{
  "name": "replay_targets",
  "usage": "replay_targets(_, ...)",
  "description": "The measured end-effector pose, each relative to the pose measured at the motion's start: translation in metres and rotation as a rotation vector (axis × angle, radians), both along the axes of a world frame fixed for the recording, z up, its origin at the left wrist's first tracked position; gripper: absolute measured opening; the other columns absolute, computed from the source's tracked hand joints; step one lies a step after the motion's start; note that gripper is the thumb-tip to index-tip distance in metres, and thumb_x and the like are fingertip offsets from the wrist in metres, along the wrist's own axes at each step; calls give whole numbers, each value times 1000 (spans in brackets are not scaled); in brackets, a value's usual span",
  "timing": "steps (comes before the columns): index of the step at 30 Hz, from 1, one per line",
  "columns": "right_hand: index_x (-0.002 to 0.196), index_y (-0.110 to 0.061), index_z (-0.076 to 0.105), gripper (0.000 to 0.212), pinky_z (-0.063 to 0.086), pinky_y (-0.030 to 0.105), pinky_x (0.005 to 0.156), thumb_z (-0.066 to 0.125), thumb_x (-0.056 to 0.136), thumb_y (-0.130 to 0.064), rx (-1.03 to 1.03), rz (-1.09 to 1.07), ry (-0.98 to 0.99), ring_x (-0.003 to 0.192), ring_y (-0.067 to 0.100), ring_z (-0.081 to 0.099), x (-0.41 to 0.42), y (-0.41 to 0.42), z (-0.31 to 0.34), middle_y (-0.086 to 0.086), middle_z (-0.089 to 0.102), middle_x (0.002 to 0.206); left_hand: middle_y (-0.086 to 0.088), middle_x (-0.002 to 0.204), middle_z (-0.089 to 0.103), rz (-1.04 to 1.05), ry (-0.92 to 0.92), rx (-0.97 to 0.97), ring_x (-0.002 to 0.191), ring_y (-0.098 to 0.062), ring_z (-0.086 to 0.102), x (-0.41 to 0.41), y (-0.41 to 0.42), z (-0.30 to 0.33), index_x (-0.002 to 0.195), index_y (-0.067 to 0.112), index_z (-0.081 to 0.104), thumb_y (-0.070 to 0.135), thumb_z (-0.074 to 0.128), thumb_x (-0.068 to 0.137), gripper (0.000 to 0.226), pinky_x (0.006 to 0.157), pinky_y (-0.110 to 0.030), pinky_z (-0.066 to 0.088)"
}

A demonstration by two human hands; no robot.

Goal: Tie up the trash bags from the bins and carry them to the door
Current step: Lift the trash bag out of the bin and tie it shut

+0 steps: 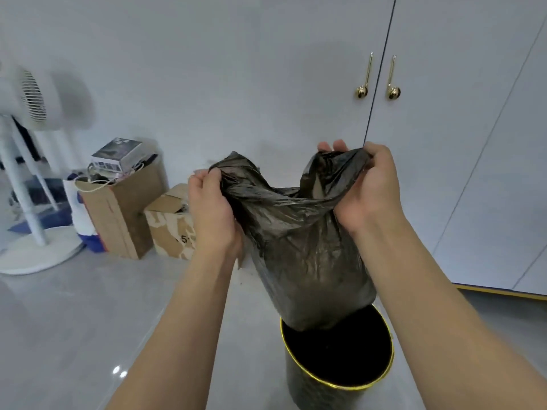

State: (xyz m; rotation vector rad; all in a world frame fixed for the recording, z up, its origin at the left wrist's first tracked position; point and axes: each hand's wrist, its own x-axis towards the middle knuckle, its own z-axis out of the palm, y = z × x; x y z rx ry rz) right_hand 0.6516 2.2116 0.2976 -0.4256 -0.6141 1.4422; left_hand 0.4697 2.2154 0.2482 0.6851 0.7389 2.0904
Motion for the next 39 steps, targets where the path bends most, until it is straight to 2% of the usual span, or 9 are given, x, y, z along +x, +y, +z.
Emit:
replay_targets(9,79,-1,58,35,49,45,95,42,96,-27,-80,169,-162,77,30,64,-111,-16,-15,14,69,71,2,81,48,353,191,-134,77,-14,46,-100,-46,-9,84,21,46,21,56,80,11,70,-31,40)
replay_targets(17,71,-11,60,17,44,37,72,51,85,-19,-224,-38,-702,76,22,56,-135,-6,-164,6,61,73,6,64,59,221,259,-616,62,-9,56,-156,-81,-179,64,24,64,22,55,81,19,49,-20,44)
replay_targets(23,74,-15,50,10,45,35,69,55,82,-14,-396,-191,-949,74,23,49,-95,-11,-230,8,50,75,6,73,45,536,139,-843,63,-5,44,-173,-126,-259,75,19,46,21,44,81,6,58,-29,35)
replay_targets(27,81,-11,52,10,55,30,65,52,88,-5,-389,-122,-809,67,20,63,-83,-8,-226,7,64,74,4,106,40,858,755,-549,100,-9,45,-154,-144,-251,104,11,47,16,52,76,30,89,-26,35)
replay_targets(30,81,-14,55,10,48,36,69,58,89,-11,-350,-44,-972,75,22,54,-82,-13,-227,7,56,79,0,132,37,390,1365,-231,130,-19,34,-124,-125,-237,126,17,45,38,63,72,61,112,-36,21)
replay_targets(32,81,-18,55,10,45,36,72,61,88,-13,-321,-60,-1055,78,20,51,-80,-17,-229,4,53,81,-3,152,23,-6,1746,-360,145,-23,16,-111,-106,-242,147,26,21,59,60,69,94,119,-49,5)
replay_targets(34,90,-22,58,10,46,37,78,59,88,-12,-318,-98,-1090,85,20,52,-74,-20,-226,2,55,88,-6,151,31,-366,1843,-655,140,-29,29,-112,-88,-258,152,29,0,64,61,66,112,116,-51,20)
replay_targets(36,97,-25,60,20,47,39,80,55,88,-8,-335,-111,-1108,88,22,54,-65,-22,-222,4,57,93,-3,132,54,-629,1775,-932,115,-28,54,-117,-80,-274,150,29,18,59,66,62,105,98,-44,46)
replay_targets(39,110,-28,61,31,48,35,71,47,90,-9,-274,-108,-1343,79,19,56,-54,-25,-218,4,61,96,-2,103,65,-626,1896,-977,89,-24,62,-113,-80,-296,113,22,60,44,62,73,46,74,-35,52)
